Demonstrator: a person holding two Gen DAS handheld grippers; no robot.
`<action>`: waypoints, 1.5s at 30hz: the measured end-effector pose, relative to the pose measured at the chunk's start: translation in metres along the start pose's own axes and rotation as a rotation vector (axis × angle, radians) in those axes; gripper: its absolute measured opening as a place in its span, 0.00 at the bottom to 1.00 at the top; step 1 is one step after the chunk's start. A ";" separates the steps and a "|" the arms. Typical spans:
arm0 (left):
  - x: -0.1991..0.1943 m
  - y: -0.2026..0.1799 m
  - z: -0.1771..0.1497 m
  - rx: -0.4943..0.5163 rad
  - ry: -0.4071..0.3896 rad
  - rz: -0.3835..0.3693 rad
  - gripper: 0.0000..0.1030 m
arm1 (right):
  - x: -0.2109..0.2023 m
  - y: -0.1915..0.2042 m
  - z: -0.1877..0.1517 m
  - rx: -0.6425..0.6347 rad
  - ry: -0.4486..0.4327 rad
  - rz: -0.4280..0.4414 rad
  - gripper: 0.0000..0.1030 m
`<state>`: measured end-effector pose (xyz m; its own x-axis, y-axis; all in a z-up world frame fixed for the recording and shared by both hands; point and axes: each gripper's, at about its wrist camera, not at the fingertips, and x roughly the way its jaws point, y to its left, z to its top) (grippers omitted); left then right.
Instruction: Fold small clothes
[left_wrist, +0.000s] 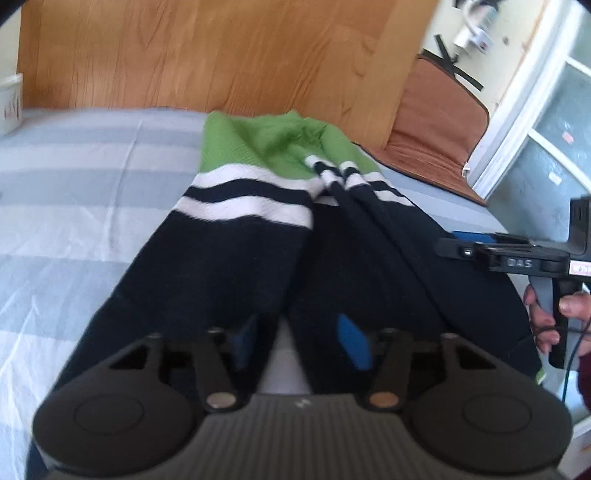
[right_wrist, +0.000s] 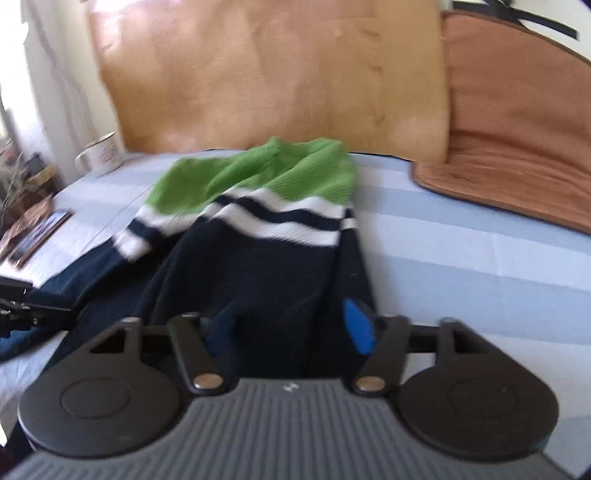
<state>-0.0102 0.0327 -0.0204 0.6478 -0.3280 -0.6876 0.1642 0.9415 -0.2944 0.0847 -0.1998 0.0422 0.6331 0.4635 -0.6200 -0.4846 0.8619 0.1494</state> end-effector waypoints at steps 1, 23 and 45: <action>-0.004 -0.007 0.003 0.010 -0.005 0.015 0.54 | -0.001 0.007 -0.001 -0.025 -0.003 0.000 0.19; -0.033 -0.017 -0.005 -0.011 0.055 -0.012 0.50 | -0.100 -0.066 -0.030 0.278 -0.202 -0.160 0.59; -0.106 0.052 0.015 -0.236 -0.114 0.002 0.09 | -0.116 0.013 -0.047 0.418 -0.173 0.359 0.13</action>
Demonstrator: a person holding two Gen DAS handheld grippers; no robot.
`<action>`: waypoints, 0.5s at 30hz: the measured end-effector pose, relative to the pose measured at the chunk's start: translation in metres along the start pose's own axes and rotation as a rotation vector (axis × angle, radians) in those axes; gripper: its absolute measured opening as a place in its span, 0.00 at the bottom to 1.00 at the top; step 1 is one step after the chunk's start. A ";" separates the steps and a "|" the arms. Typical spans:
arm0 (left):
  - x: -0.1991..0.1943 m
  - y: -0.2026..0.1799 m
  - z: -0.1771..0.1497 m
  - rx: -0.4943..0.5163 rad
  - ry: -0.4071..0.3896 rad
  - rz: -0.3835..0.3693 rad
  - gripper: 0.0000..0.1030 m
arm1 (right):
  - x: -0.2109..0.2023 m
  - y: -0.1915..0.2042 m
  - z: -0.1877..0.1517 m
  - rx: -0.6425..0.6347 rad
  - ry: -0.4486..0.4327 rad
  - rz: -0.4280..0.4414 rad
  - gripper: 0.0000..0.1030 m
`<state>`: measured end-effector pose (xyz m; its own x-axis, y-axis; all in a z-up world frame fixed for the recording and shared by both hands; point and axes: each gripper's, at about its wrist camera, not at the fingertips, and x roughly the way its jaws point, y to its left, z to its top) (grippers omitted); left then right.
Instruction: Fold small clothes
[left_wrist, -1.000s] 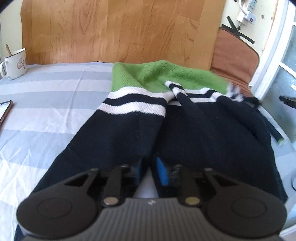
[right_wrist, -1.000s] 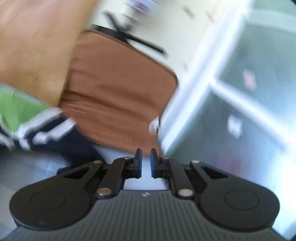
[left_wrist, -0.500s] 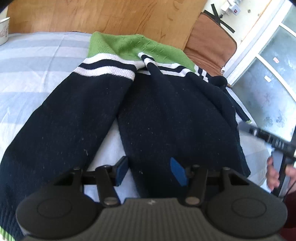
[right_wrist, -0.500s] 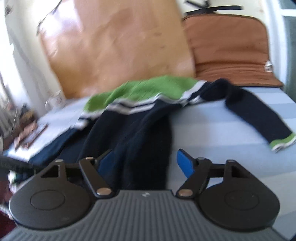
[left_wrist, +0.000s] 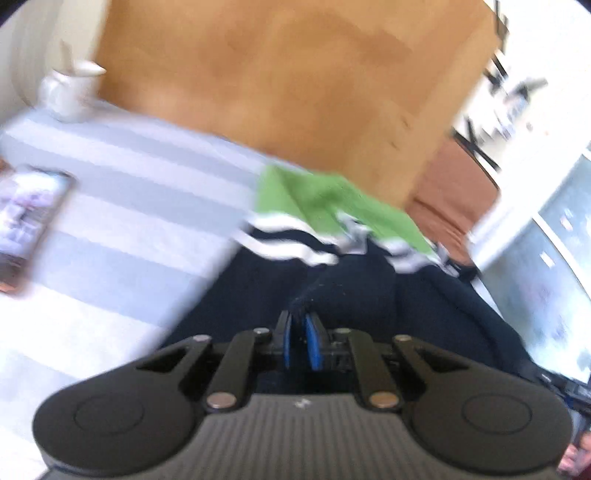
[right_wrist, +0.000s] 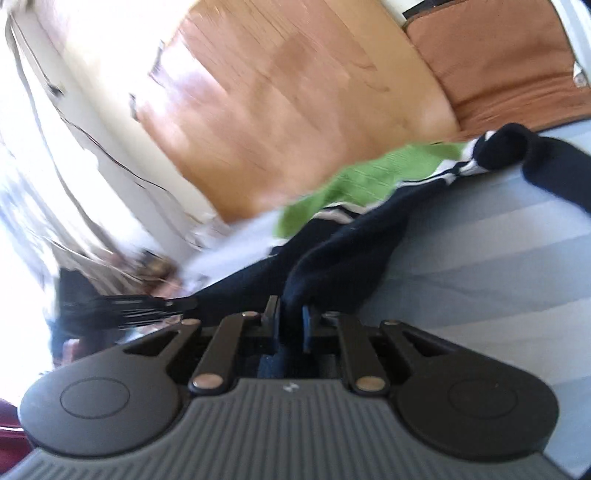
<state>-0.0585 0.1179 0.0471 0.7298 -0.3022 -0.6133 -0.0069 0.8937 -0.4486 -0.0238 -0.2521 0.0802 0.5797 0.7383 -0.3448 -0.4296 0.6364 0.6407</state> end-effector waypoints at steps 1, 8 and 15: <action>-0.007 0.010 0.001 -0.015 0.001 0.012 0.09 | 0.000 -0.004 -0.001 0.018 0.008 0.004 0.13; 0.014 0.016 -0.048 0.025 0.190 -0.035 0.10 | 0.019 -0.039 -0.030 0.011 0.144 -0.398 0.17; -0.032 0.044 -0.044 0.006 -0.011 0.005 0.20 | 0.015 -0.012 0.016 -0.104 0.034 -0.432 0.34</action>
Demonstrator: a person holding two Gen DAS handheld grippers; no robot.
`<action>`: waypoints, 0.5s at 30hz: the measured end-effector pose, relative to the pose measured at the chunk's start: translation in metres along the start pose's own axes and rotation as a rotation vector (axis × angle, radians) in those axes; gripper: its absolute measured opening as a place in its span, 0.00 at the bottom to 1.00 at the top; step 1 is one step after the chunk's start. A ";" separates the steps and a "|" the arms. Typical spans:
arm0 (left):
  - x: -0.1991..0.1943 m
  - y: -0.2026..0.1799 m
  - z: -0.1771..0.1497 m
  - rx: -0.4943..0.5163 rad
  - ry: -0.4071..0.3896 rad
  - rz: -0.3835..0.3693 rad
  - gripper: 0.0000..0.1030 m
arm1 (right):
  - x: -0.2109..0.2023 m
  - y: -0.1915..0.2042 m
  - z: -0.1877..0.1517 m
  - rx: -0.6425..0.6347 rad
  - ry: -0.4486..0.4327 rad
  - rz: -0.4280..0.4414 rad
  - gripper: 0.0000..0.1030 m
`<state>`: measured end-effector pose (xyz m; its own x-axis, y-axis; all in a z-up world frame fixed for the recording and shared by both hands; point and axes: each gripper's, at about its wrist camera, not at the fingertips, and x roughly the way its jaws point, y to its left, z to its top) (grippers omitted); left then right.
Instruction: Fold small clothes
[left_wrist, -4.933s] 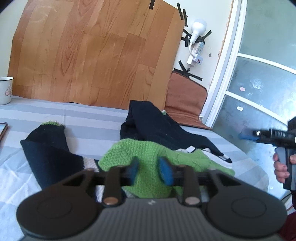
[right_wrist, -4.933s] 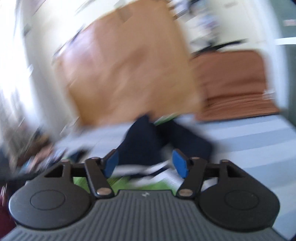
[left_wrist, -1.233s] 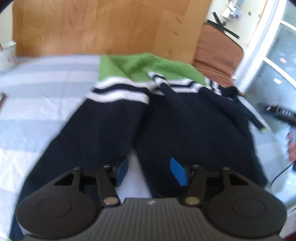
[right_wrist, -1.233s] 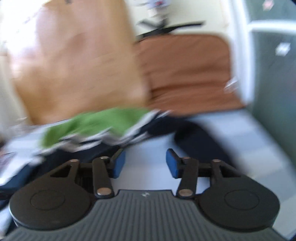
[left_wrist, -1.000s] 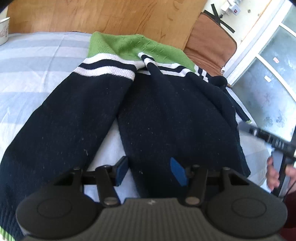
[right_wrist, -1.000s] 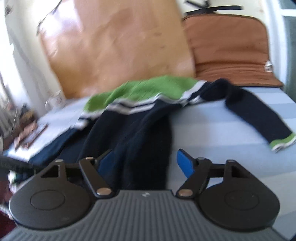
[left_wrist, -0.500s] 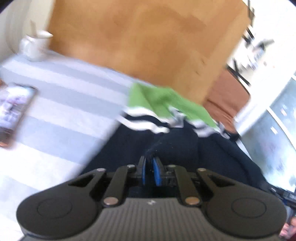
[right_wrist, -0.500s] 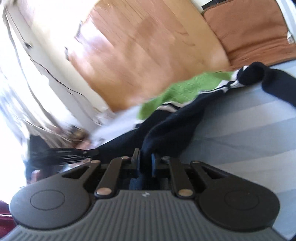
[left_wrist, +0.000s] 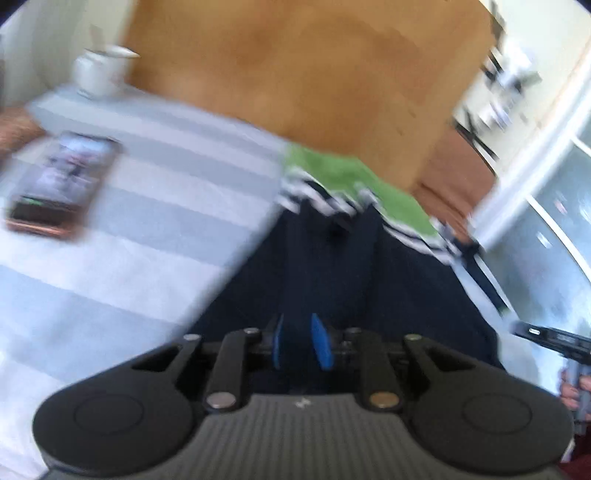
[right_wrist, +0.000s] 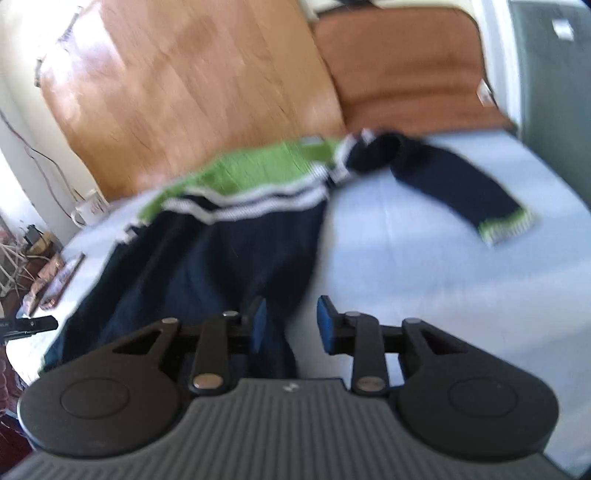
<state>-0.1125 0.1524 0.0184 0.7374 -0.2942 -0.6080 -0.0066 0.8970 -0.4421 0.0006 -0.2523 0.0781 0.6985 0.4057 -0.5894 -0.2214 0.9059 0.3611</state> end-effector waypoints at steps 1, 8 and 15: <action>-0.004 0.009 0.000 -0.020 -0.019 0.042 0.22 | 0.004 0.005 0.003 -0.011 -0.006 0.018 0.35; -0.004 0.039 -0.009 -0.043 -0.002 0.119 0.51 | 0.072 0.087 0.028 -0.155 0.090 0.204 0.41; 0.009 0.023 -0.023 0.073 -0.034 0.127 0.45 | 0.154 0.203 0.080 -0.333 0.135 0.294 0.59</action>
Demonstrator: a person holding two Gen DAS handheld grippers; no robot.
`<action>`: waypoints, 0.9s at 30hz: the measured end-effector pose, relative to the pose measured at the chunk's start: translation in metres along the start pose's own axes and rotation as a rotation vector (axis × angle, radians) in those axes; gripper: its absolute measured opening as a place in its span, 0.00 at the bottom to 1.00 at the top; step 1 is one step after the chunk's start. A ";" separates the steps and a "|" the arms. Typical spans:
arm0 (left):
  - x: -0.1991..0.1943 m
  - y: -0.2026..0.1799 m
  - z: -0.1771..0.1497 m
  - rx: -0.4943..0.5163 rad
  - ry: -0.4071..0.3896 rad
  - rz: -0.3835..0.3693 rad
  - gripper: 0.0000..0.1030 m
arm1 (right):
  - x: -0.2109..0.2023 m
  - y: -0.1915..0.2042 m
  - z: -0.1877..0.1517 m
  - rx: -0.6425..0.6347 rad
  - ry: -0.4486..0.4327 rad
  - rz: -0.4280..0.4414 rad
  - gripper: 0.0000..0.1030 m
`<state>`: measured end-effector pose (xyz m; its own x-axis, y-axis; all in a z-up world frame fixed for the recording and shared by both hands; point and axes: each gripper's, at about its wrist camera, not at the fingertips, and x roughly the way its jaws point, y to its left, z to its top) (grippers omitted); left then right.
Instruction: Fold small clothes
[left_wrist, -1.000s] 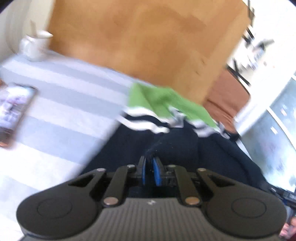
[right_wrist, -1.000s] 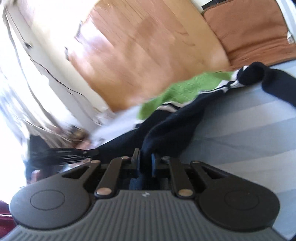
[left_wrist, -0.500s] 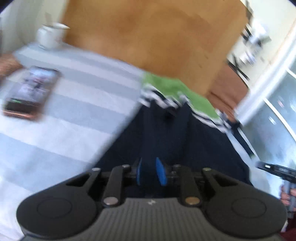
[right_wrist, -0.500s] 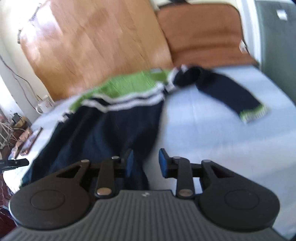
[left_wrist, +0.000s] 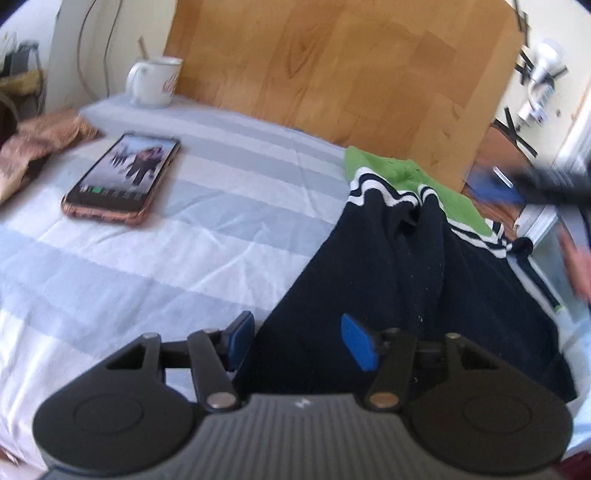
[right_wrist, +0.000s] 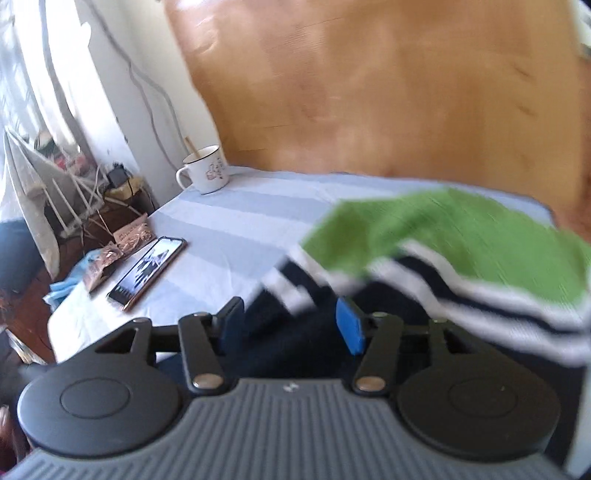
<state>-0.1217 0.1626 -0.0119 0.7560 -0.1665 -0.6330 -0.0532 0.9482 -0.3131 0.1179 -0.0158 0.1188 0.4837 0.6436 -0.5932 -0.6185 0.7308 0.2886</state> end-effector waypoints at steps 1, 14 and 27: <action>0.001 -0.004 -0.001 0.028 -0.006 0.011 0.37 | 0.011 0.007 0.007 -0.019 0.012 -0.008 0.64; -0.034 0.042 0.014 -0.058 -0.182 -0.099 0.09 | 0.148 0.000 0.064 -0.106 0.153 -0.121 0.10; -0.015 0.068 0.022 -0.212 -0.168 -0.057 0.11 | 0.122 -0.079 0.059 0.237 -0.076 0.052 0.47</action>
<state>-0.1223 0.2358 -0.0077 0.8585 -0.1541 -0.4892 -0.1291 0.8581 -0.4970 0.2620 0.0183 0.0681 0.5058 0.6902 -0.5175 -0.4857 0.7236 0.4905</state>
